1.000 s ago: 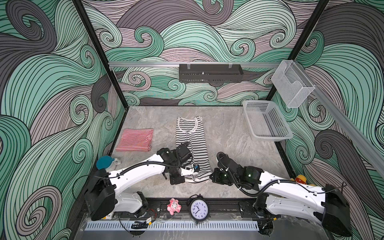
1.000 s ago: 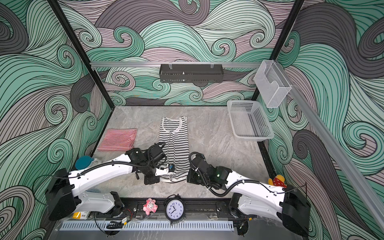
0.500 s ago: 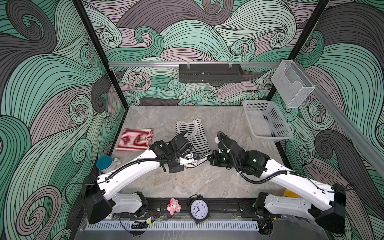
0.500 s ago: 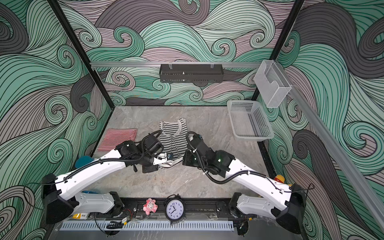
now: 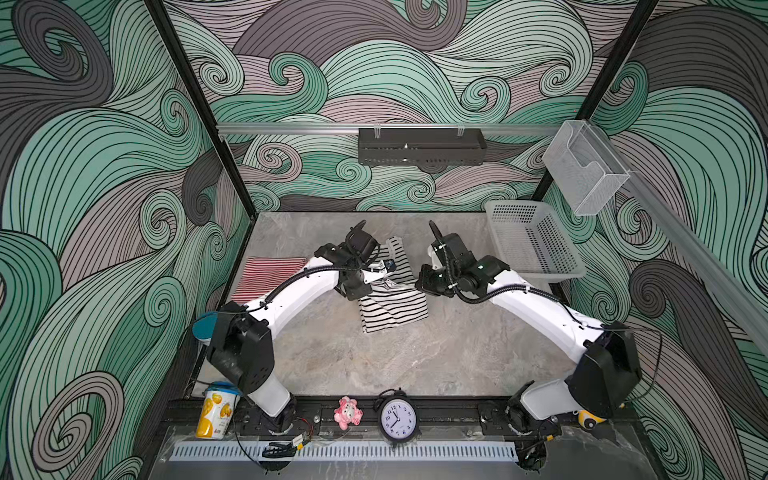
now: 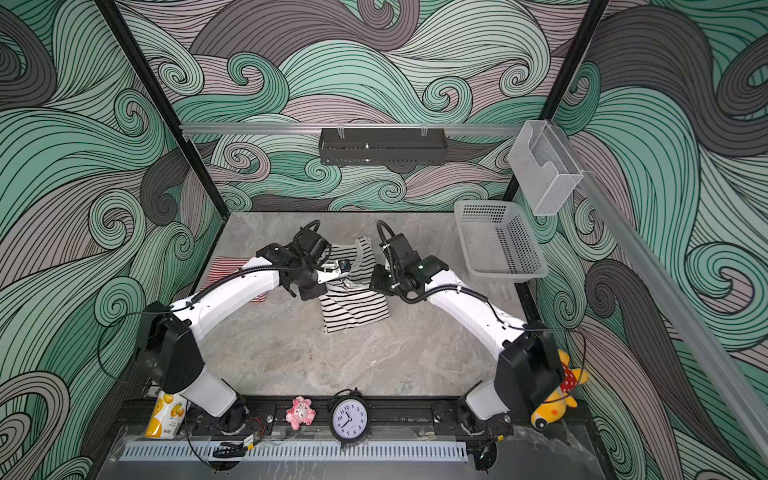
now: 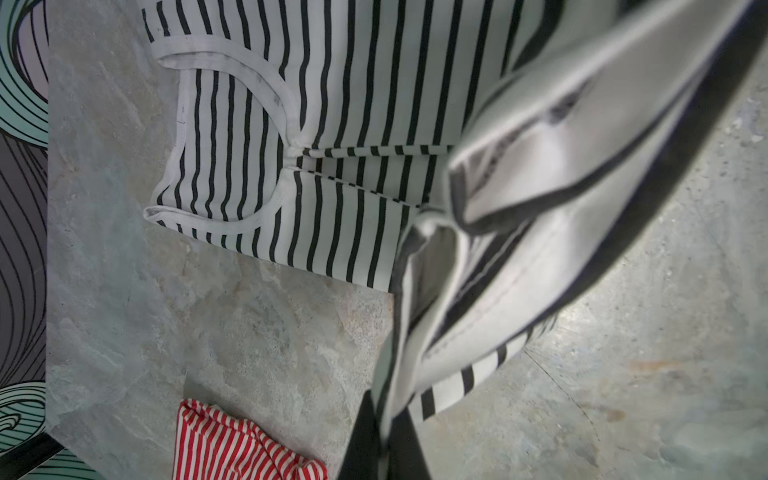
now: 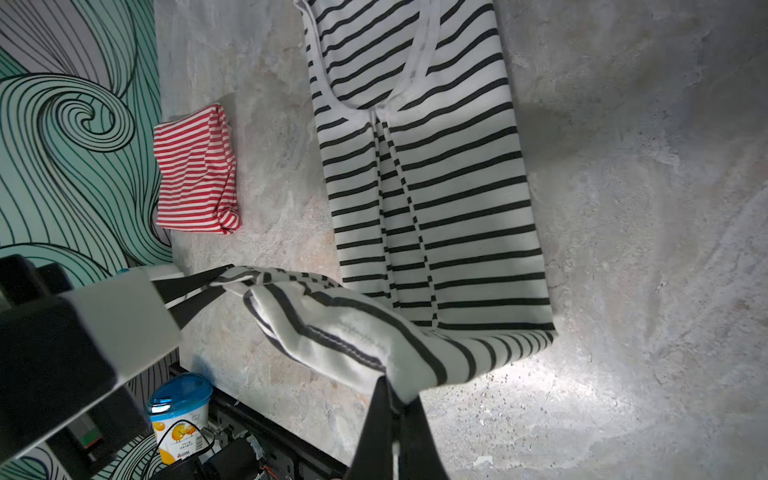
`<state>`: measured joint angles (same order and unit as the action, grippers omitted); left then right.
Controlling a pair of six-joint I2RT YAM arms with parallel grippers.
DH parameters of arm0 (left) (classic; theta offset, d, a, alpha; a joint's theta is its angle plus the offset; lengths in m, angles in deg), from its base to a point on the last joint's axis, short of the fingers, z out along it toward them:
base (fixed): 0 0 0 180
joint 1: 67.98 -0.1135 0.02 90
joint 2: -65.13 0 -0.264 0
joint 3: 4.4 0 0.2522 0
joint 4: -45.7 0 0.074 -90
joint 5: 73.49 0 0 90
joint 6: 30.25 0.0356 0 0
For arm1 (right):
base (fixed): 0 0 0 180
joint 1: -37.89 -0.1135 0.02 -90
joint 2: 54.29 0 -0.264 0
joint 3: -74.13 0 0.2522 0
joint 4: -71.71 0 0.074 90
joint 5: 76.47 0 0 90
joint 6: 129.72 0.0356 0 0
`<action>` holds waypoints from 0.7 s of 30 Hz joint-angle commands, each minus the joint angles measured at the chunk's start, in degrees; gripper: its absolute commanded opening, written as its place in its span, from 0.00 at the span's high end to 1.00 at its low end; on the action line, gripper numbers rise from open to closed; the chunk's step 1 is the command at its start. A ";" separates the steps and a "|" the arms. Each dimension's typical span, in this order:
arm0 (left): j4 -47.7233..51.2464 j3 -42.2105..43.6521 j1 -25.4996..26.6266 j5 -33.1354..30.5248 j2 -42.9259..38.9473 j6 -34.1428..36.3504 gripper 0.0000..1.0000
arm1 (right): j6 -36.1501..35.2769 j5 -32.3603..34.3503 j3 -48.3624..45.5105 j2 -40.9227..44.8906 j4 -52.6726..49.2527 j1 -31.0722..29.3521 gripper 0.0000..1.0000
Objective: Fold and stack the tank tops
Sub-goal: 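Lift the hem end with both grippers and fold it toward the neckline, then lay the folded hem down and open both grippers, drawing them back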
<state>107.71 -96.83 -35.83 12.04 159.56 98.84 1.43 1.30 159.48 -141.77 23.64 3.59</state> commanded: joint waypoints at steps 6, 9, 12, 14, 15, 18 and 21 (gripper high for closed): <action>-1.62 -4.94 -2.36 0.61 8.63 1.77 0.97 | -4.22 -7.65 5.75 -11.65 2.57 4.71 1.00; -2.66 -6.16 -3.09 0.38 11.29 1.43 0.94 | -4.93 -8.69 7.44 -15.61 3.01 5.78 1.00; -3.60 -7.33 -3.66 0.04 14.05 1.43 0.92 | -5.42 -9.35 9.27 -19.22 3.19 6.99 1.00; -3.84 -8.47 -4.11 0.07 16.03 1.19 0.91 | -5.63 -9.95 10.44 -21.13 3.37 7.73 1.00; -4.16 -8.95 -4.24 0.08 16.89 1.08 0.90 | -5.72 -10.03 11.02 -21.98 3.43 8.14 1.00; -5.39 -10.07 -4.70 0.03 18.87 0.51 0.90 | -5.73 -10.94 12.04 -23.96 4.15 9.05 1.00; -5.81 -11.35 -5.05 -0.48 20.99 0.11 0.89 | -5.68 -11.67 13.47 -25.93 4.42 9.92 1.00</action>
<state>103.10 -105.64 -40.23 12.00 178.81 99.63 -3.53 -8.77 170.74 -166.52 27.25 12.74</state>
